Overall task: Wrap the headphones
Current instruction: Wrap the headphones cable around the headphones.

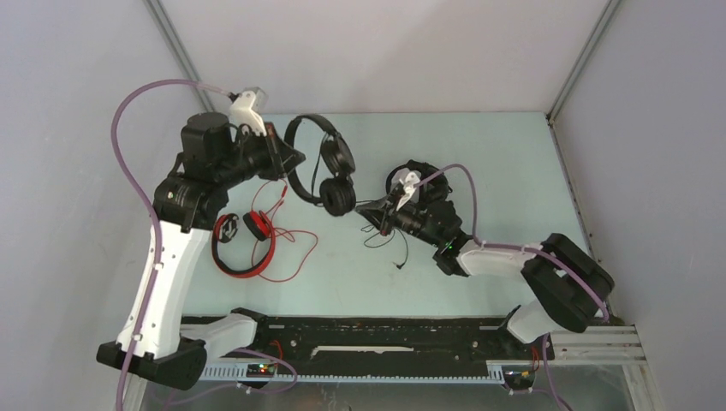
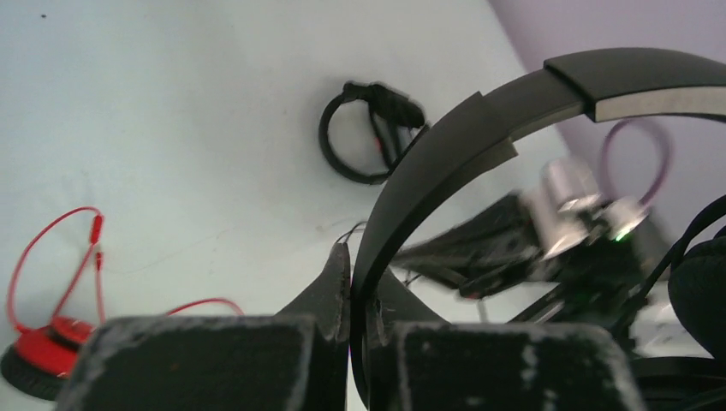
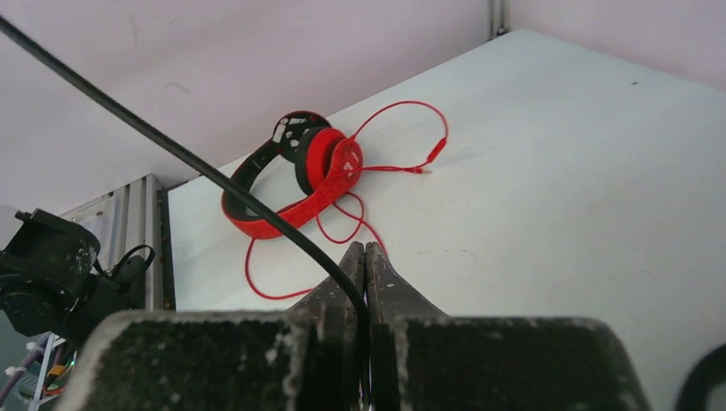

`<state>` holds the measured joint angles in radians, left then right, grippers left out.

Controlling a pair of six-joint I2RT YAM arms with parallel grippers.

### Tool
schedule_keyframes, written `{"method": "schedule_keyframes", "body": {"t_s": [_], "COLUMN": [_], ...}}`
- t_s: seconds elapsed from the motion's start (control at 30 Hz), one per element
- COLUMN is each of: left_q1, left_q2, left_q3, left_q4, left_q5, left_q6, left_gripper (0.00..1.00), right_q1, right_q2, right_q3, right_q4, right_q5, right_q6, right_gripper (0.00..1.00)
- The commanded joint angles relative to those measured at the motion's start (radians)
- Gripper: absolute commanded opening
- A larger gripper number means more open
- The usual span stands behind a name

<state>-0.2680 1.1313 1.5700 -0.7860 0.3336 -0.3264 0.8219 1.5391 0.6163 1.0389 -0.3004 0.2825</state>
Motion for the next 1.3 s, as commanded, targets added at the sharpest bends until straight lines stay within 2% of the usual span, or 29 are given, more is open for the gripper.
{"method": "schedule_keyframes", "body": {"t_s": [0.0, 0.1, 0.37, 0.57, 0.77, 0.83, 0.97, 1.27], "left_q1": [-0.022, -0.032, -0.095, -0.178, -0.270, -0.314, -0.353, -0.381], "left_q2": [-0.078, -0.105, -0.077, -0.080, -0.071, -0.073, -0.074, -0.092], "left_q3": [-0.079, -0.134, -0.170, -0.239, -0.323, -0.355, -0.380, -0.451], "left_q4": [-0.051, -0.035, -0.041, 0.019, 0.127, 0.175, 0.246, 0.399], "left_q5": [0.008, -0.039, -0.002, -0.103, -0.283, -0.367, -0.466, -0.600], "left_q6": [0.176, 0.235, 0.373, 0.513, 0.665, 0.717, 0.760, 0.802], "left_gripper": [0.00, 0.00, 0.00, 0.00, 0.00, 0.00, 0.00, 0.00], "right_q1": [-0.075, -0.119, -0.206, -0.217, -0.252, -0.264, -0.265, -0.268], "right_q2": [-0.112, -0.164, -0.232, -0.298, -0.334, -0.338, -0.330, -0.331], "right_q3": [-0.003, -0.003, 0.018, 0.122, 0.205, 0.212, 0.212, 0.212], "right_q4": [-0.120, -0.208, -0.321, -0.574, -0.817, -0.817, -0.706, -0.530], "right_q5": [-0.047, -0.062, -0.160, -0.324, -0.464, -0.526, -0.664, -0.674], "right_q6": [0.014, 0.015, 0.063, 0.075, 0.193, 0.272, 0.427, 0.615], "right_gripper": [0.00, 0.00, 0.00, 0.00, 0.00, 0.00, 0.02, 0.03]}}
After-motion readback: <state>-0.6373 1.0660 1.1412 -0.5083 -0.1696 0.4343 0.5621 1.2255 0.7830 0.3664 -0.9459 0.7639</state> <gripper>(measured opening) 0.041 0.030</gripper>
